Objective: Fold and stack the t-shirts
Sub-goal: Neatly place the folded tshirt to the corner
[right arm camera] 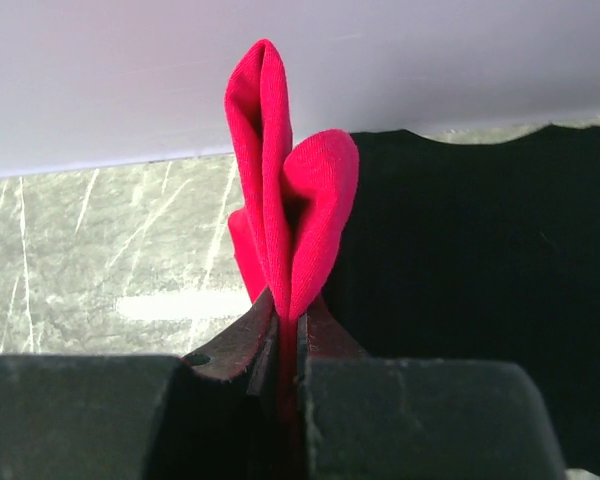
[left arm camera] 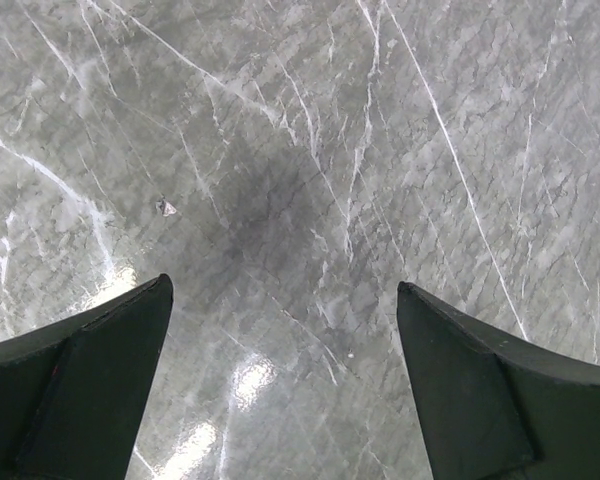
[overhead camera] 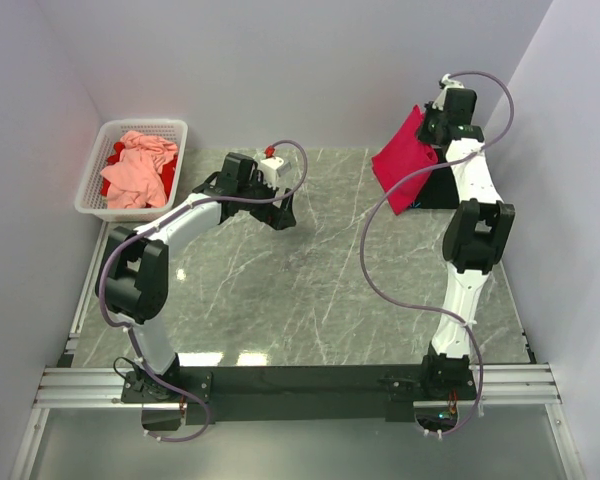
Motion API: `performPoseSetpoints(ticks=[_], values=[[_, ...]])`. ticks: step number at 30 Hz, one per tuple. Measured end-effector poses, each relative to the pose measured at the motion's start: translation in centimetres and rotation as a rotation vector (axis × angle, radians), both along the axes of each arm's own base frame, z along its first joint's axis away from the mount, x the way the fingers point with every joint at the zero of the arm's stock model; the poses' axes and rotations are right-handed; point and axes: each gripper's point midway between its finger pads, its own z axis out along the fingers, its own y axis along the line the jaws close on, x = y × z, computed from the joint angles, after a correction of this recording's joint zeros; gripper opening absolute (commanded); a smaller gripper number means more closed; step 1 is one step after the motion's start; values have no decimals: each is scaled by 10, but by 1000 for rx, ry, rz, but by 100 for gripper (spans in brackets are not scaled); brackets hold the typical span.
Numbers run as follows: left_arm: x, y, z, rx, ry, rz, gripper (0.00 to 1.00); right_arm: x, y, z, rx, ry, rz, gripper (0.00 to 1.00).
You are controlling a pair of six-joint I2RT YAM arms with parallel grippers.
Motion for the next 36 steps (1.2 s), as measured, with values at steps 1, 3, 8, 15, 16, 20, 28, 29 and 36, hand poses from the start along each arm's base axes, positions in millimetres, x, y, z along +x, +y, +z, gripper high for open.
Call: performPoseSetpoints(ticks=[1, 3, 8, 15, 16, 20, 28, 29, 36], values=[[0, 0, 0, 0, 0, 0, 99, 0, -3, 0, 9, 2, -6, 0], [0, 0, 0, 0, 1, -1, 99, -1, -7, 0, 28, 5, -17, 0], [1, -1, -4, 4, 6, -3, 100, -2, -11, 2, 77, 5, -27, 0], [5, -3, -9, 7, 14, -5, 100, -1, -8, 15, 107, -17, -17, 0], [6, -4, -9, 6, 15, -6, 99, 0, -8, 18, 109, -24, -15, 0], [6, -4, -11, 6, 19, -9, 99, 1, -15, 24, 108, -38, -20, 0], [11, -9, -12, 5, 25, -23, 100, -4, -46, 19, 65, -28, -46, 0], [11, -9, -13, 6, 27, -24, 99, -3, -49, 17, 54, -26, -46, 0], [10, -8, -11, 12, 40, -24, 99, 2, -70, -21, -26, 24, -53, 0]])
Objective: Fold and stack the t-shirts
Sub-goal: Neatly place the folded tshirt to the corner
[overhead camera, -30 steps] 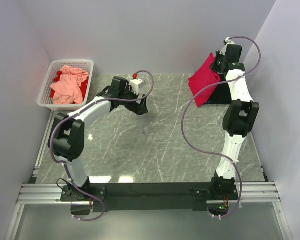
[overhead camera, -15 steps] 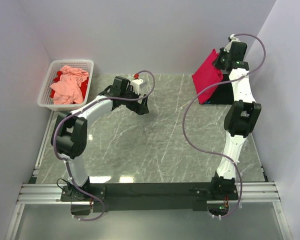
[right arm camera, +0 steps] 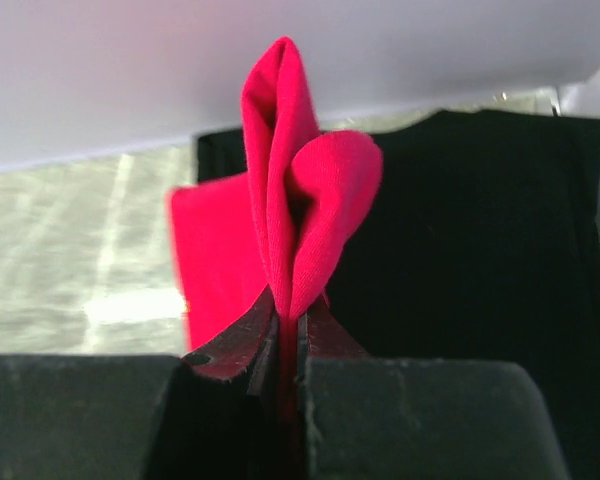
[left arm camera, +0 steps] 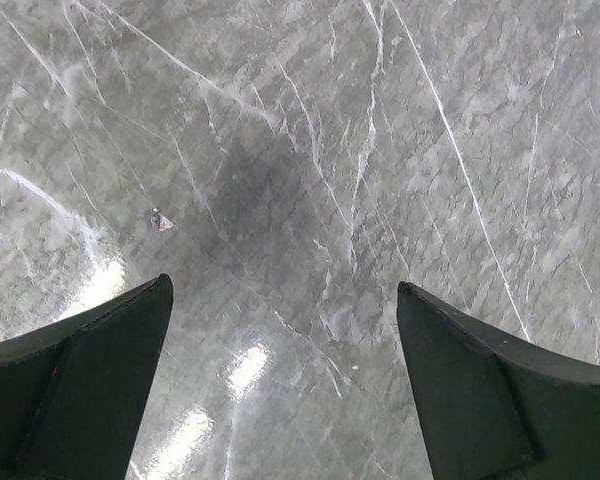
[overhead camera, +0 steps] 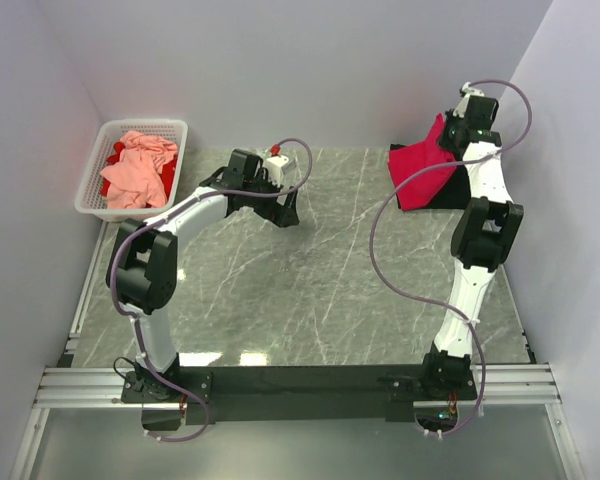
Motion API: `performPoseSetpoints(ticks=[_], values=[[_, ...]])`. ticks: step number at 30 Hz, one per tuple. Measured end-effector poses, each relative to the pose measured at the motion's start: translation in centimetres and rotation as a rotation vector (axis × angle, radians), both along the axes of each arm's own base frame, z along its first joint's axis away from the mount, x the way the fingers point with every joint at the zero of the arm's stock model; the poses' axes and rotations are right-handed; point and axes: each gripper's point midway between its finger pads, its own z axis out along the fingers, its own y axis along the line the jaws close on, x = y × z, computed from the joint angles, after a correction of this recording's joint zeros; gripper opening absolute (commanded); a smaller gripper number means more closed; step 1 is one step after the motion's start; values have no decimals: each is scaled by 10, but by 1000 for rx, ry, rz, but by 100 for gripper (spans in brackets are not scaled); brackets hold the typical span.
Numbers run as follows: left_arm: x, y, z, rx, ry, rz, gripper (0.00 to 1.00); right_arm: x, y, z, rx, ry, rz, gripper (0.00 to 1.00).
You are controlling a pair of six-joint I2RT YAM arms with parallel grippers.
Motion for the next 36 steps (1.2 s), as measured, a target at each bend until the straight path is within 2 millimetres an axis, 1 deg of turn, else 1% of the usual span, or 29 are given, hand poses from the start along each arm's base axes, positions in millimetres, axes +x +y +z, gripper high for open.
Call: performPoseSetpoints(ticks=[4, 6, 8, 13, 15, 20, 23, 24, 25, 26, 27, 29, 32, 33, 35, 36], values=[[1, -1, -1, 3, 5, 0, 99, 3, -11, -29, -52, 45, -12, 0], [1, 0, -2, 5, 10, 0, 99, 4, -18, -38, -83, 57, -25, 0], [1, 0, -2, 5, 11, 0, 99, 4, -24, -43, -116, 65, -40, 0], [1, 0, -2, 6, 10, -1, 99, 6, -39, -41, -188, 56, -74, 0], [1, 0, -2, 7, 10, -2, 100, 7, -44, -44, -211, 59, -86, 0], [0, 0, -2, 10, 8, -5, 99, 9, -56, -69, -270, 97, -113, 0], [1, 0, -2, 11, 6, -6, 99, 6, -62, -81, -297, 123, -126, 1], [1, 0, -3, 12, 6, -7, 100, 5, -64, -83, -308, 130, -131, 10], [1, 0, -3, 13, 3, -9, 100, 5, -66, -83, -319, 132, -137, 22], [1, 0, -3, 14, 1, -11, 99, 5, -68, -83, -327, 133, -143, 31], [1, 0, -3, 15, 1, -11, 99, 4, -70, -83, -340, 137, -150, 36], [3, 2, -4, 18, 1, -10, 100, 3, -76, -81, -370, 142, -163, 40], [4, 5, -6, 24, 13, -6, 100, 2, -83, -79, -410, 141, -187, 49], [4, 6, -7, 25, 17, -3, 99, 2, -86, -78, -424, 139, -198, 53], [4, 10, -8, 28, 24, 3, 99, 1, -92, -77, -458, 141, -212, 58], [5, 11, -8, 28, 23, 6, 100, 1, -95, -77, -472, 141, -219, 66]])
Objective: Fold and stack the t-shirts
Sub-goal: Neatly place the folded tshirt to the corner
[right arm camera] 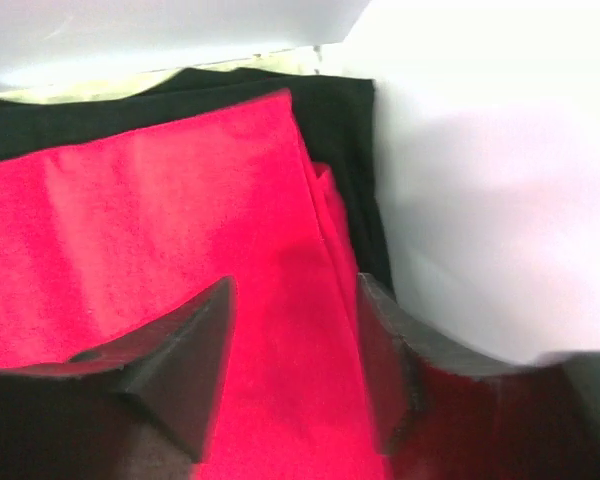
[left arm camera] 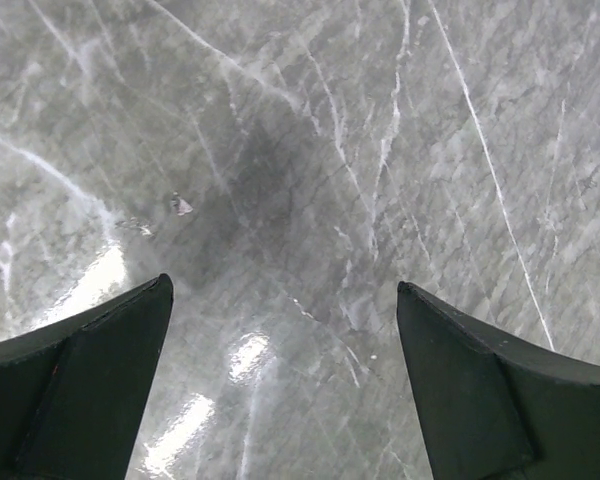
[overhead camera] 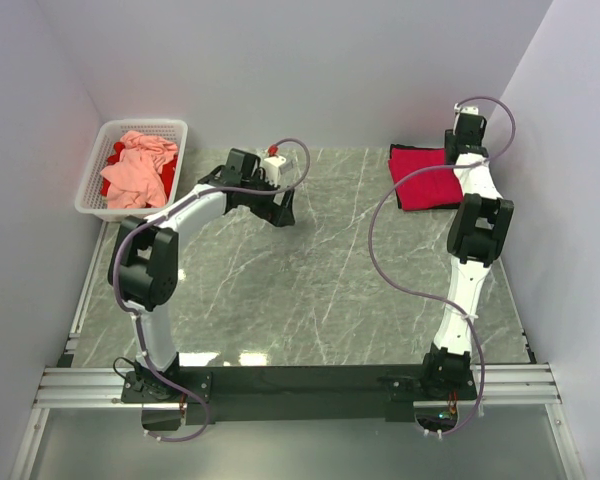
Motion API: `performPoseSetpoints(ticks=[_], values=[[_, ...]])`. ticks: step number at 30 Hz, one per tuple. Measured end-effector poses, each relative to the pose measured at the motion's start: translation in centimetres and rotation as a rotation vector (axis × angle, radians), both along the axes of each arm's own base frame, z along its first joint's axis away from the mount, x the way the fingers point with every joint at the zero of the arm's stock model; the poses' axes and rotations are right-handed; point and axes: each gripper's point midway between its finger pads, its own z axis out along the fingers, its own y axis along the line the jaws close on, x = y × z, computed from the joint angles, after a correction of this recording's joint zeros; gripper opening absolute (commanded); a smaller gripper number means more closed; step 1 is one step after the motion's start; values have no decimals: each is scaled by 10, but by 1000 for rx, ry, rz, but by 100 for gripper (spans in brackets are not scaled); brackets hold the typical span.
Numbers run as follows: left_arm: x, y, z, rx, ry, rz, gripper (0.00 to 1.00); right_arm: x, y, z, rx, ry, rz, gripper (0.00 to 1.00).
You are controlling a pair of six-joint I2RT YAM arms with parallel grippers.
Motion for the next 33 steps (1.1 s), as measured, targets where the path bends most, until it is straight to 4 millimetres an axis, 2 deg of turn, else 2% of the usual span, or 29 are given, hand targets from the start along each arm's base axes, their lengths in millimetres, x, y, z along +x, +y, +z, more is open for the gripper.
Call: performPoseSetpoints(ticks=[2, 7, 11, 14, 19, 22, 24, 26, 28, 30, 33], values=[[1, 5, -1, 1, 0, 10, 99, -1, -4, 1, -25, 3, -8, 73], [-3, 21, 4, 0, 1, 42, 99, -6, -7, 6, -57, 17, -6, 78], [-6, 38, 18, -9, -28, 76, 99, -11, 3, 26, -29, 11, 35, 80], [-6, 51, 37, -16, -70, 106, 99, -19, 22, 56, 37, -4, 112, 80], [-6, 65, 72, -19, -143, 148, 99, -44, 72, 134, 196, -94, 277, 81], [-4, 70, 85, -10, -152, 175, 99, -72, 106, 179, 304, -145, 379, 81], [-6, 75, 89, -1, -147, 197, 99, -93, 125, 195, 368, -159, 430, 81], [-11, 79, 92, 6, -137, 214, 100, -117, 143, 197, 433, -147, 467, 80], [-16, 84, 97, 10, -141, 228, 99, -139, 156, 186, 486, -112, 493, 80], [-24, 89, 101, 10, -149, 240, 99, -166, 169, 160, 550, -38, 511, 79], [-41, 94, 99, 15, -140, 242, 99, -206, 182, 111, 624, 85, 506, 78]])
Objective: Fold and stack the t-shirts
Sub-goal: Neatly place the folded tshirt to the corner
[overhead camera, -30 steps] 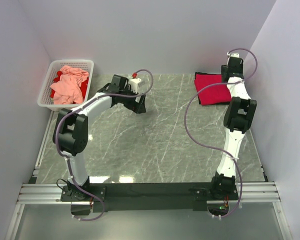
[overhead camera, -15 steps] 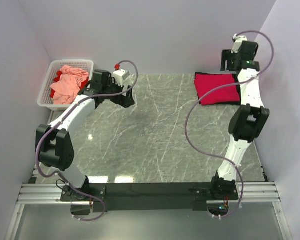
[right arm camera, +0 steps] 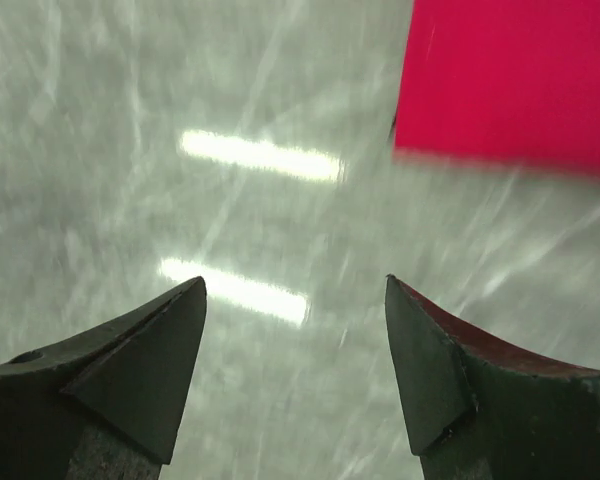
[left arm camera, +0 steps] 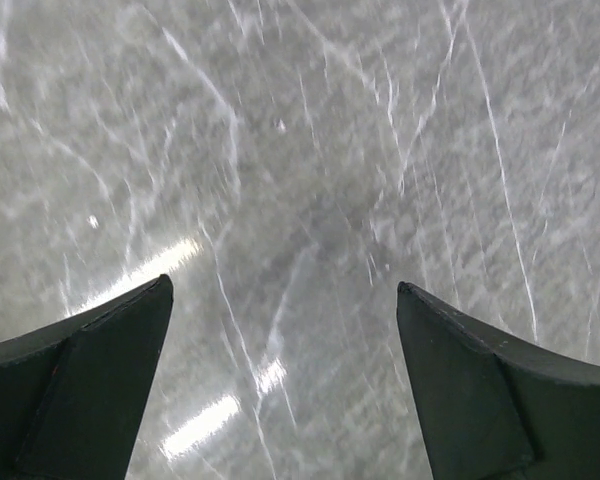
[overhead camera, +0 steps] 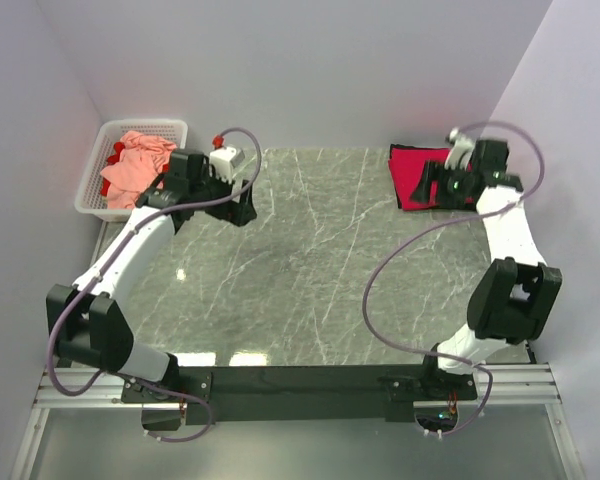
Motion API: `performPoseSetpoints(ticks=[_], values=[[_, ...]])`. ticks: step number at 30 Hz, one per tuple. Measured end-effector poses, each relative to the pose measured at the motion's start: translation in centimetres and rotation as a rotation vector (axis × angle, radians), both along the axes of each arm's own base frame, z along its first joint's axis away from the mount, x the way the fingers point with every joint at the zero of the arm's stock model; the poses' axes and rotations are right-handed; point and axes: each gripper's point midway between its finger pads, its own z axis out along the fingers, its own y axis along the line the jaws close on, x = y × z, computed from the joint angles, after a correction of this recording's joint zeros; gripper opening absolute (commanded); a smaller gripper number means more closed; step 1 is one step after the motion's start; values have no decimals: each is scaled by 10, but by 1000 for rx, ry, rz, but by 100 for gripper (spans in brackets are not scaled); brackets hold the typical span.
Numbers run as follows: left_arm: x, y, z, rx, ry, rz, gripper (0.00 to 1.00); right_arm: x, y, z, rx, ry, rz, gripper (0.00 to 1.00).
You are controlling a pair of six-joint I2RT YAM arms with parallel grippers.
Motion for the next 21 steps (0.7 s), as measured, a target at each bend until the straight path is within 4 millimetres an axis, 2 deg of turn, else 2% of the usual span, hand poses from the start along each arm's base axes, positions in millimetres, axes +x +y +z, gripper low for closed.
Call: performPoseSetpoints(ticks=[1, 3, 5, 6, 9, 12, 14, 18, 21], values=[[-6, 2, -4, 3, 11, 0, 99, -14, 3, -18, 9, 46, 2, 77], [-18, 5, -18, 13, 48, 0, 99, -39, 5, -51, 12, 123, -4, 67], [-29, 8, -35, 26, 98, 0, 99, -56, 5, -74, 7, 176, -11, 59], [-32, 9, -41, 30, 114, 1, 99, -58, 3, -79, 2, 188, -13, 56], [-41, 11, -53, 35, 164, 8, 99, -44, -6, -81, -7, 176, -22, 56], [-41, 10, -54, 25, 173, 19, 99, -26, -11, -80, -9, 148, -27, 56], [-43, 10, -57, 23, 182, 24, 99, -25, -10, -81, -4, 149, -30, 57], [-50, 14, -72, 29, 222, 36, 100, -25, 5, -82, 5, 147, -6, 62], [-56, 17, -84, 37, 252, 46, 99, -44, 29, -90, 4, 166, 42, 66]])
